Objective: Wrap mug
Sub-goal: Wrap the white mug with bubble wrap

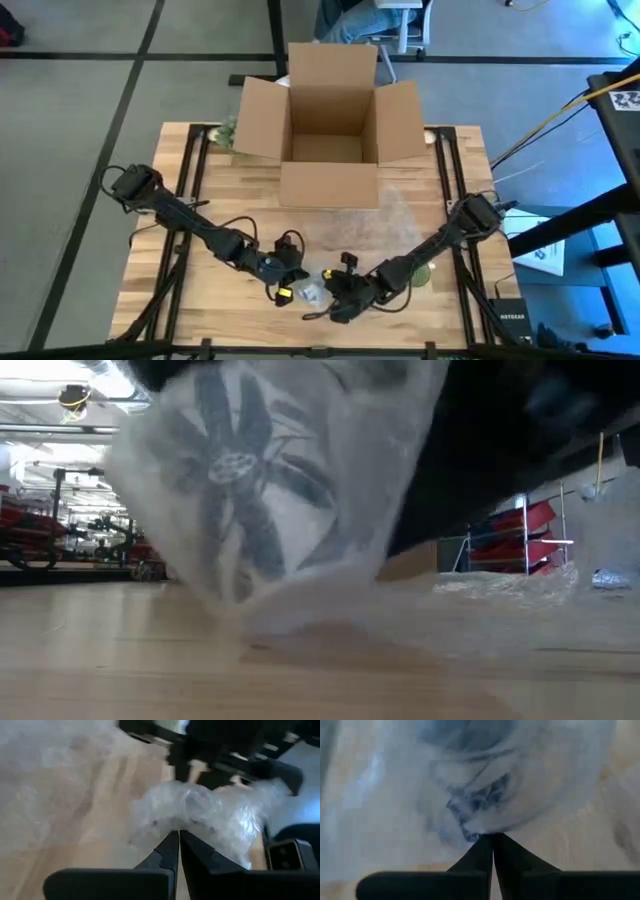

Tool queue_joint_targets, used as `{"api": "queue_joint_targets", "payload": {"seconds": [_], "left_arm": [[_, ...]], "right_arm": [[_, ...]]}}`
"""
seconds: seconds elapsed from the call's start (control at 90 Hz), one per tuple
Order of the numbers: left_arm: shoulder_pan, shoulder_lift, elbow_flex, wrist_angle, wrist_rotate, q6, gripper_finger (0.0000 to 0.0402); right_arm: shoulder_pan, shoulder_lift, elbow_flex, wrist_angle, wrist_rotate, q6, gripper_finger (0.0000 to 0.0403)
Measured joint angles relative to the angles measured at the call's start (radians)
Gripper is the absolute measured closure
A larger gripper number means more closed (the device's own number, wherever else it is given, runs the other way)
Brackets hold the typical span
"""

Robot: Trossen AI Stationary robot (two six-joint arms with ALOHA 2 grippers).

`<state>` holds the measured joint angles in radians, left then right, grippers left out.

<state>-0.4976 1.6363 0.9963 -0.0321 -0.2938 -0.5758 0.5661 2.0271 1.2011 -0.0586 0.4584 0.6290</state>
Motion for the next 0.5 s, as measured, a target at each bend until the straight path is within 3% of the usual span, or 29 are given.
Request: {"api": "queue_joint_targets", "payload": {"seconds": [0.233,0.5], "left_arm": [[0.000,0.001,0.001,-0.007,0.017,-0.030,0.0402],[0.000,0.002,0.001,-0.008,0.014,-0.028,0.0402]], "right_arm": [[-0.066,0.036,0.003,0.070,0.041,-0.090,0.0402],[-0.062,-0.055,0.019,-0.133,-0.070,-0.138,0.0402]]}}
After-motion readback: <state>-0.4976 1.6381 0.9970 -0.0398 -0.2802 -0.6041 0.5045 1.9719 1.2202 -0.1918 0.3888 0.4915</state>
